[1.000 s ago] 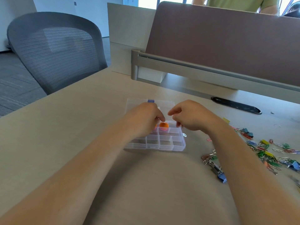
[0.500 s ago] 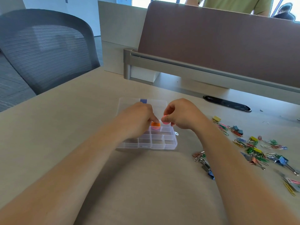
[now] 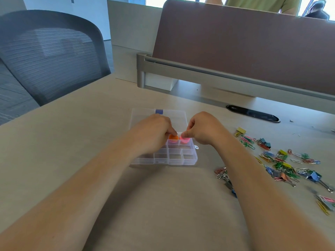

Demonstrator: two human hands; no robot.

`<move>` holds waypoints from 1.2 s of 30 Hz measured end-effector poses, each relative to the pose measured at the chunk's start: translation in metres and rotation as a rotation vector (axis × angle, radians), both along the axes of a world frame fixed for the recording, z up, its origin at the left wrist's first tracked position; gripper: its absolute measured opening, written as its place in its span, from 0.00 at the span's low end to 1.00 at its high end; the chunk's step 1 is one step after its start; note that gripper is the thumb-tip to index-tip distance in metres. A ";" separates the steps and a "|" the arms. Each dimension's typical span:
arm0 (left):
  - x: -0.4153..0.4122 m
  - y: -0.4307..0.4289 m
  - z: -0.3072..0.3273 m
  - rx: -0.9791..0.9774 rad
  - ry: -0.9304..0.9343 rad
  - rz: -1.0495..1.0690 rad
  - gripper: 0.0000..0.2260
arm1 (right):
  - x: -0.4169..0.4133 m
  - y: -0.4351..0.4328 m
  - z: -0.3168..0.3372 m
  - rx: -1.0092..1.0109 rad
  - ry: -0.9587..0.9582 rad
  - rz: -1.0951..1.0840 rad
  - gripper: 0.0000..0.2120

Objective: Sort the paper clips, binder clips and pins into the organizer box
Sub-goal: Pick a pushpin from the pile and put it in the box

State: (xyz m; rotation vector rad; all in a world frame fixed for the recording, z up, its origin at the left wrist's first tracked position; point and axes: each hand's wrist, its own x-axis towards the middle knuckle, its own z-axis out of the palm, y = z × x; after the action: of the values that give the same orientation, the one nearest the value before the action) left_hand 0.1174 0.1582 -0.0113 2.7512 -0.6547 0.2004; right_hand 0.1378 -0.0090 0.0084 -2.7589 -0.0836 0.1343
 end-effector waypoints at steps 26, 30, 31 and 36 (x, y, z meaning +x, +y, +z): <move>-0.010 -0.027 -0.004 -0.039 0.027 0.007 0.16 | 0.003 -0.015 0.001 -0.164 -0.017 -0.060 0.11; -0.015 -0.028 0.005 -0.043 0.000 0.030 0.15 | 0.001 -0.020 0.006 -0.147 -0.034 -0.080 0.13; -0.017 -0.029 0.009 -0.037 -0.016 0.028 0.14 | -0.002 -0.024 0.009 -0.128 -0.044 -0.089 0.13; -0.034 -0.050 0.029 -0.047 -0.011 -0.022 0.11 | -0.037 -0.067 0.029 -0.041 -0.103 -0.128 0.13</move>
State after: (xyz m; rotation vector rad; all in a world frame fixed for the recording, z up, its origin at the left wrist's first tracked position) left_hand 0.0833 0.1084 0.0177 2.6988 -0.6748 0.2231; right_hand 0.1008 -0.0761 0.0377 -2.8018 0.0689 -0.0400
